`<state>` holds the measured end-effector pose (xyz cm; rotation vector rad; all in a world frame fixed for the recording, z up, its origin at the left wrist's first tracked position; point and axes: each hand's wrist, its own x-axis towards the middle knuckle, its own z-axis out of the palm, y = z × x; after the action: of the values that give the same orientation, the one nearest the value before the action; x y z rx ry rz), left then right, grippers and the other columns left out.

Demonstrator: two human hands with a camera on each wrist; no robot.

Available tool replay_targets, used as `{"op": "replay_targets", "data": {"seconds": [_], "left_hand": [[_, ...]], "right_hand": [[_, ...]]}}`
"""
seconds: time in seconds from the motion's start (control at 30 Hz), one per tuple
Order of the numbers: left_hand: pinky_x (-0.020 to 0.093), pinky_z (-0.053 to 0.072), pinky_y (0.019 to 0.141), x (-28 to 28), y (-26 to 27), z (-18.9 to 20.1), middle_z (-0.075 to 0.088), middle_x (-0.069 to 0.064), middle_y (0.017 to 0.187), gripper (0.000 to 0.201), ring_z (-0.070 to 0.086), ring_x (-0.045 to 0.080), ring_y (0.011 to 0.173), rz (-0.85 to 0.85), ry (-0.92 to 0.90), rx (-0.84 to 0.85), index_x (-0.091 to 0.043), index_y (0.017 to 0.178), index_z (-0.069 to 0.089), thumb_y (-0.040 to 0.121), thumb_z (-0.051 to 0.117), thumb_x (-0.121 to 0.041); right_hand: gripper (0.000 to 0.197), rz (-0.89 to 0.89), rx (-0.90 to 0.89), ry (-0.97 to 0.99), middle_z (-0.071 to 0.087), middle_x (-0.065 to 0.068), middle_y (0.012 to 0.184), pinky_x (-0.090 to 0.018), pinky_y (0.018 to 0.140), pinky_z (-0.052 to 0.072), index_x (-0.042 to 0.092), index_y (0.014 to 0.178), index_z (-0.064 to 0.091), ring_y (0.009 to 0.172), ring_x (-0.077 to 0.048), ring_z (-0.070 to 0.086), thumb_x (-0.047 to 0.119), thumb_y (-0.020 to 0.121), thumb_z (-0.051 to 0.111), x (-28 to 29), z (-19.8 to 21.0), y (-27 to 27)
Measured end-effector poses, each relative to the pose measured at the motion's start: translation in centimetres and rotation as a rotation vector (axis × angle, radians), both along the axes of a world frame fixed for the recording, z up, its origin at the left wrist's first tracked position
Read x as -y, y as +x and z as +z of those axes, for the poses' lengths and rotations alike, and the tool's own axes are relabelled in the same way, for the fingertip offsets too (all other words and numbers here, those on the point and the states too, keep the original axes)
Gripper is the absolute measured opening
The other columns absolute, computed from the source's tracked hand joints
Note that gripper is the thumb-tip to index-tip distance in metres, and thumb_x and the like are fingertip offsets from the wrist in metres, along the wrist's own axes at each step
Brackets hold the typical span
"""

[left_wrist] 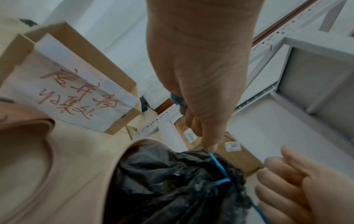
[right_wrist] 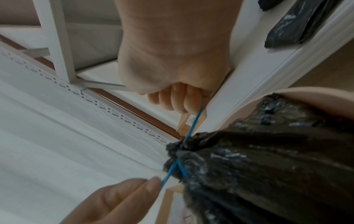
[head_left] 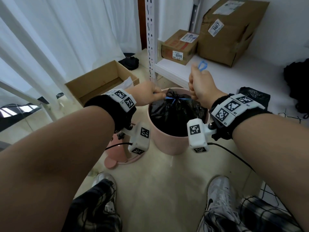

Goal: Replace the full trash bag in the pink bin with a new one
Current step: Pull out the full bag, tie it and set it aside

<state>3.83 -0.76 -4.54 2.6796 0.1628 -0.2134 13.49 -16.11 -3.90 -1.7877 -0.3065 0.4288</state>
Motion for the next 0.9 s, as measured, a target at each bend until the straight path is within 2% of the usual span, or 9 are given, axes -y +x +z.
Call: {"op": "replay_targets", "data": {"seconds": [0.07, 0.17, 0.27, 0.4, 0.47, 0.57, 0.7, 0.83, 0.9], "left_hand": [[0.012, 0.033, 0.051, -0.1, -0.1, -0.1, 0.038, 0.001, 0.056, 0.039, 0.035, 0.013, 0.053, -0.001, 0.020, -0.041, -0.006, 0.065, 0.049, 0.098, 0.045, -0.026], [0.021, 0.026, 0.050, 0.1, 0.5, 0.1, 0.035, 0.001, 0.055, 0.039, 0.033, 0.012, 0.051, 0.013, 0.054, -0.022, -0.006, 0.064, 0.046, 0.098, 0.046, -0.024], [0.022, 0.029, 0.059, 0.2, 0.7, 0.4, 0.050, 0.002, 0.071, 0.020, 0.047, 0.013, 0.066, 0.056, 0.055, 0.080, -0.009, 0.083, 0.057, 0.094, 0.053, -0.025], [0.000, 0.038, 0.069, 1.2, 0.4, 1.0, 0.065, -0.010, 0.094, 0.026, 0.055, -0.014, 0.077, 0.063, -0.293, 0.198, -0.015, 0.110, 0.066, 0.087, 0.065, -0.028], [0.006, 0.044, 0.085, 2.2, 0.7, 1.4, 0.070, -0.004, 0.110, 0.035, 0.062, 0.000, 0.094, 0.073, -0.412, 0.189, -0.013, 0.114, 0.068, 0.084, 0.069, -0.030], [0.030, 0.047, 0.100, 3.1, 1.3, 1.5, 0.073, 0.007, 0.105, 0.026, 0.065, 0.018, 0.101, 0.114, -0.519, 0.176, -0.011, 0.103, 0.073, 0.082, 0.071, -0.026], [0.030, 0.044, 0.083, 3.4, 1.4, 1.3, 0.066, 0.015, 0.085, 0.020, 0.054, 0.019, 0.079, 0.230, -0.641, 0.229, -0.001, 0.084, 0.072, 0.082, 0.070, -0.021], [0.008, 0.036, 0.057, 2.8, 1.2, 1.3, 0.060, -0.003, 0.062, 0.015, 0.049, -0.001, 0.055, 0.356, -0.717, 0.302, -0.004, 0.074, 0.066, 0.086, 0.065, -0.014], [0.005, 0.035, 0.051, 2.3, 1.1, 1.1, 0.057, -0.013, 0.049, 0.022, 0.047, -0.005, 0.047, 0.377, -0.722, 0.314, -0.013, 0.066, 0.061, 0.088, 0.063, -0.012]], "right_hand": [[0.055, 0.012, 0.072, -0.100, 0.029, -0.001, 0.048, -0.021, 0.045, 0.022, 0.018, 0.050, 0.028, 0.036, -0.013, 0.028, 0.044, 0.099, 0.028, 0.3, -0.6, 0.4], [0.054, 0.010, 0.112, -0.141, 0.031, 0.000, 0.050, -0.024, 0.049, 0.021, 0.018, 0.050, 0.028, 0.046, -0.015, 0.029, 0.043, 0.098, 0.029, 0.1, -0.5, 0.6], [0.052, -0.026, 0.114, -0.041, 0.029, 0.002, 0.046, -0.025, 0.050, 0.021, 0.020, 0.049, 0.026, 0.043, -0.014, 0.027, 0.040, 0.097, 0.033, -0.6, 0.3, 0.4], [0.052, -0.011, 0.153, 0.056, 0.037, 0.000, 0.055, -0.024, 0.059, 0.034, 0.017, 0.051, 0.033, 0.053, -0.011, 0.038, 0.035, 0.100, 0.034, -1.4, 1.1, -0.7], [0.052, 0.034, 0.194, 0.076, 0.031, 0.002, 0.055, -0.020, 0.054, 0.030, 0.018, 0.053, 0.029, 0.047, -0.006, 0.032, 0.037, 0.101, 0.030, -1.9, 1.9, -1.3], [0.058, 0.108, 0.168, 0.104, 0.029, 0.001, 0.054, -0.025, 0.056, 0.026, 0.017, 0.052, 0.030, 0.048, -0.011, 0.029, 0.046, 0.100, 0.019, -2.4, 2.8, -1.4], [0.058, 0.172, 0.152, -0.018, 0.046, 0.002, 0.063, -0.021, 0.054, 0.032, 0.012, 0.073, 0.055, 0.052, -0.008, 0.039, 0.052, 0.098, 0.021, -1.5, 2.5, -1.0], [0.045, 0.287, -0.043, -0.092, 0.053, 0.001, 0.071, -0.019, 0.047, 0.028, 0.017, 0.083, 0.059, 0.049, -0.009, 0.035, 0.058, 0.091, 0.041, -0.6, 0.7, -1.1], [0.026, 0.349, -0.082, -0.067, 0.053, -0.001, 0.073, -0.022, 0.048, 0.030, 0.019, 0.081, 0.060, 0.052, -0.010, 0.035, 0.043, 0.091, 0.055, -0.3, -0.2, -1.1]]}}
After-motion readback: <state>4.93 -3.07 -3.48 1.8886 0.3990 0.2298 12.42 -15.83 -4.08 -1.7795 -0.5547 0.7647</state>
